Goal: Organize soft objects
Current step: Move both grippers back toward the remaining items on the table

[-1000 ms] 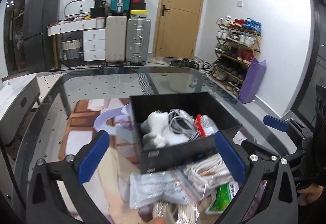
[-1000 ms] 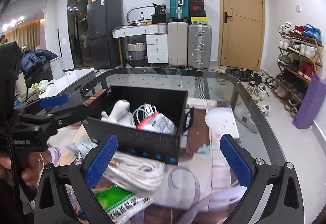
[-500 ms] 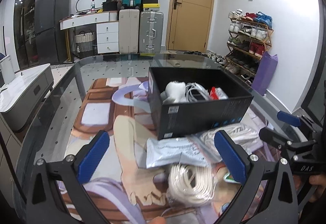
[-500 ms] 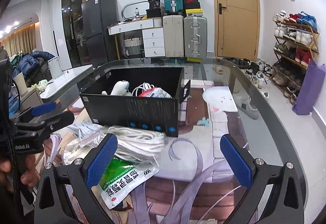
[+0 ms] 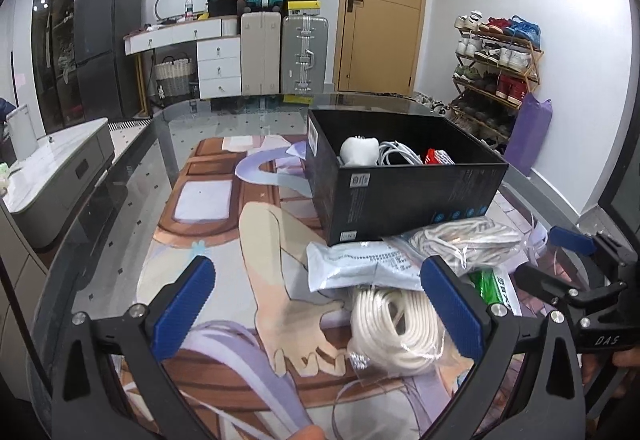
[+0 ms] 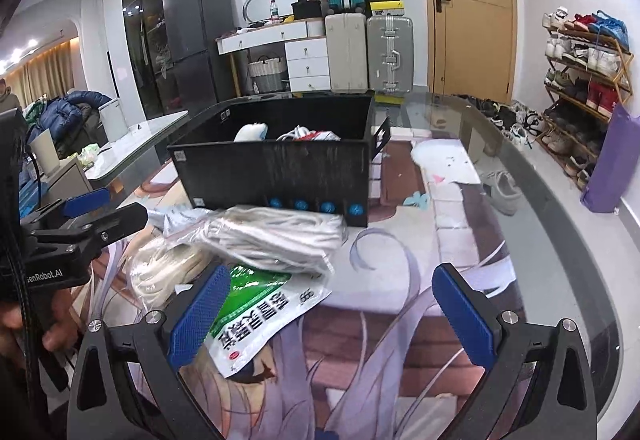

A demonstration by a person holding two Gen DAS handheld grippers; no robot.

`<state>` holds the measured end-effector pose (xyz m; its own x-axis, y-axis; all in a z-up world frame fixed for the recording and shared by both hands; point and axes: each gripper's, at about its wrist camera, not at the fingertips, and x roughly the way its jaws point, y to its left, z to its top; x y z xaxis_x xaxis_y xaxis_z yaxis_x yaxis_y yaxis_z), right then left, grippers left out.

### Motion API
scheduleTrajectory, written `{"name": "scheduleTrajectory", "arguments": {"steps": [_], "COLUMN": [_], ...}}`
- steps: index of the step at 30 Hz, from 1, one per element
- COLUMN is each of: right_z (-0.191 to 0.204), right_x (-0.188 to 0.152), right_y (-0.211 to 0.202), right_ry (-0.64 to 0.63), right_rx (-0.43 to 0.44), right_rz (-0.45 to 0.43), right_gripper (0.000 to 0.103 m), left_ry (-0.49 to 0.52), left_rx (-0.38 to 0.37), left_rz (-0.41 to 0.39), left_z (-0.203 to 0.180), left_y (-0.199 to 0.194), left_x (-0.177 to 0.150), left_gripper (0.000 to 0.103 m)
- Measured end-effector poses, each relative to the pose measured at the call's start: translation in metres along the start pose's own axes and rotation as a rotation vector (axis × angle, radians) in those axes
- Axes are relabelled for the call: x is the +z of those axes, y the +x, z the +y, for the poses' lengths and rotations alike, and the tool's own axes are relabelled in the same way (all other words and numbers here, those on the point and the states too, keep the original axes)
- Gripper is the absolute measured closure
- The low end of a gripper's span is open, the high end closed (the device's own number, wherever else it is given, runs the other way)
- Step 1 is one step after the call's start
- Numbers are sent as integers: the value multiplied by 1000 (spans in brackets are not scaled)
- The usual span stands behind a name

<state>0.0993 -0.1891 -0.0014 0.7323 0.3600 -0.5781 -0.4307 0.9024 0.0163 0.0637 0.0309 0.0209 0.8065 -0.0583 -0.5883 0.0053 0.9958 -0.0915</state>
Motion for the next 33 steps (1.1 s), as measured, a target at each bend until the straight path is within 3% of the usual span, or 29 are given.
{"name": "scheduleTrajectory", "arguments": {"steps": [8, 22, 28, 33], "right_z": [16, 21, 9, 20], "right_x": [-4, -1, -4, 1], "right_y": [3, 21, 18, 20], "right_ry": [-6, 16, 70, 60], "right_rx": [45, 17, 1, 14], "right_rz": [22, 94, 104, 95], "right_gripper": [1, 1, 1, 1], "left_ry": [-10, -8, -12, -13], "left_rx": [1, -5, -12, -14], "left_rz": [6, 8, 2, 0], "left_z": [-1, 1, 2, 2], "left_y": [-1, 0, 0, -1], "left_x": [-7, -8, -8, -9], "left_gripper": [0, 0, 0, 0]}}
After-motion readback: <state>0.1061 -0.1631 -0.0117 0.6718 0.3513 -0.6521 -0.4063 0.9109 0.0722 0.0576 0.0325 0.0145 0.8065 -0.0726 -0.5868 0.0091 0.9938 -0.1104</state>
